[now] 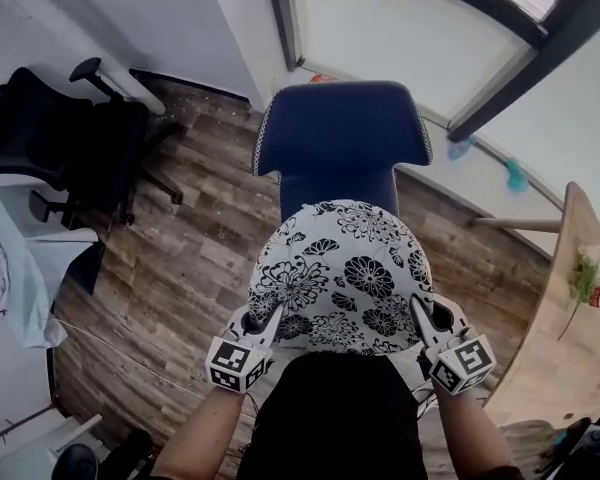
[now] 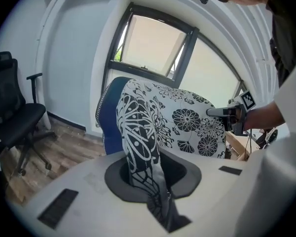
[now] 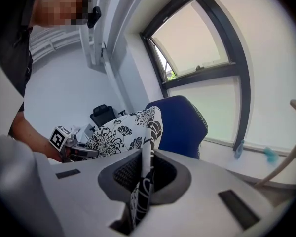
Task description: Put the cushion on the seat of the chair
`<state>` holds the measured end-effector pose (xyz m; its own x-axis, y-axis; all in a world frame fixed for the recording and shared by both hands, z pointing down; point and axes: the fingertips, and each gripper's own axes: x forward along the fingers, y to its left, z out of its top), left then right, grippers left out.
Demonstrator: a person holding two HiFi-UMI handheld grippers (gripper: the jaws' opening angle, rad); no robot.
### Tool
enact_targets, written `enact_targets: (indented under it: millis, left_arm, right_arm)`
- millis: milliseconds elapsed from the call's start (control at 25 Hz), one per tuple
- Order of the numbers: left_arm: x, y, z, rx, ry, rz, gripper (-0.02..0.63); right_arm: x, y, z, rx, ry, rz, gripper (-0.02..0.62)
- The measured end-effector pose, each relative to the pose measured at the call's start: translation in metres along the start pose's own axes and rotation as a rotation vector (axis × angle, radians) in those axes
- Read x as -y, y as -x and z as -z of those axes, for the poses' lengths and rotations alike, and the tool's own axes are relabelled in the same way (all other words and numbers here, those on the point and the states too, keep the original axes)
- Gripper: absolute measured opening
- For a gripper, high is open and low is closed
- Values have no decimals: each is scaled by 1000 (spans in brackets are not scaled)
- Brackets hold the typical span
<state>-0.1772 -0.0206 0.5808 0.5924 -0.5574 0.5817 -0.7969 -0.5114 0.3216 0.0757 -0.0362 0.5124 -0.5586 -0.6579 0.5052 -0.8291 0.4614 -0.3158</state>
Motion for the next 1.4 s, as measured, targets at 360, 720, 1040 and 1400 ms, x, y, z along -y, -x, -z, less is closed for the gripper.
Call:
enact_targets:
  millis: [360,720,1040,1400]
  left_arm:
    - [-33,-63,27,-76,-19,-29,37]
    - [-56,-119,59,-132,-3,-34,37]
    - [-75,-158,87,-158,29,-50,37]
    - [-109,-209,96,-186,50,-71,37]
  right_arm:
    - [41,-54,38,-47,-67,-51,38]
    - [85,-101,76,-93,-103,-64,38]
    - [115,-137,98,-159,-86,-76,38]
    - [149,-192,112,-216,-88,-104,38]
